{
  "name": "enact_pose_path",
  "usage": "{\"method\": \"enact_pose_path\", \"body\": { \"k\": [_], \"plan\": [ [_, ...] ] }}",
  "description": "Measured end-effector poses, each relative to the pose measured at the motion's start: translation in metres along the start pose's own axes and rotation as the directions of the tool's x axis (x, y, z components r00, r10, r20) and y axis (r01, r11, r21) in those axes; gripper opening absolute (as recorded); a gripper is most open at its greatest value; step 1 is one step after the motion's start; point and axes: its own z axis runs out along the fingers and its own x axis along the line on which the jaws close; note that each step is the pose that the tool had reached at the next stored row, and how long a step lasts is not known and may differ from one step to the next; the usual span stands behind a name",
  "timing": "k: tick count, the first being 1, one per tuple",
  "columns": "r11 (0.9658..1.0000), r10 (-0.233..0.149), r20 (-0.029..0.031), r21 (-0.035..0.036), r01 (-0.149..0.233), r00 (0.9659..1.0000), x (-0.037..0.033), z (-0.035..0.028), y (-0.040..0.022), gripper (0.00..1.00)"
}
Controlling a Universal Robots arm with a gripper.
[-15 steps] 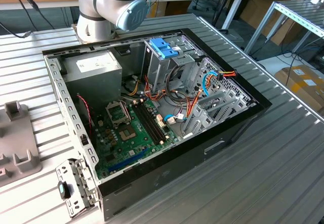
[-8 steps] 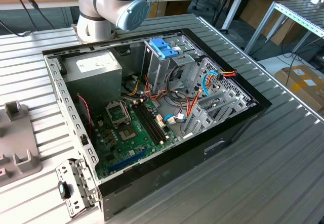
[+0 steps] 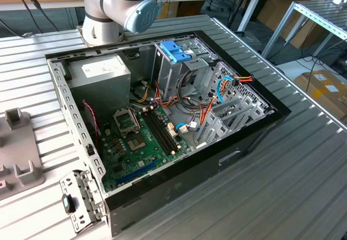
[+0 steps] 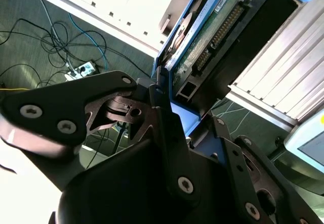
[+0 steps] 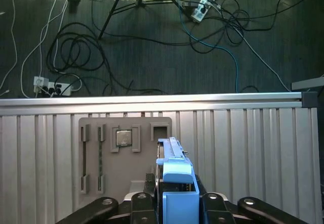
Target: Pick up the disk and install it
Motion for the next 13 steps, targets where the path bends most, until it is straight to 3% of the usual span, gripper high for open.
{"method": "enact_pose_path", "body": {
  "k": [13],
  "plan": [
    [1.0,0.0,0.0,-0.0001,0.0,1.0,-0.0003,-0.0099,0.0004,0.37]
  ]
}}
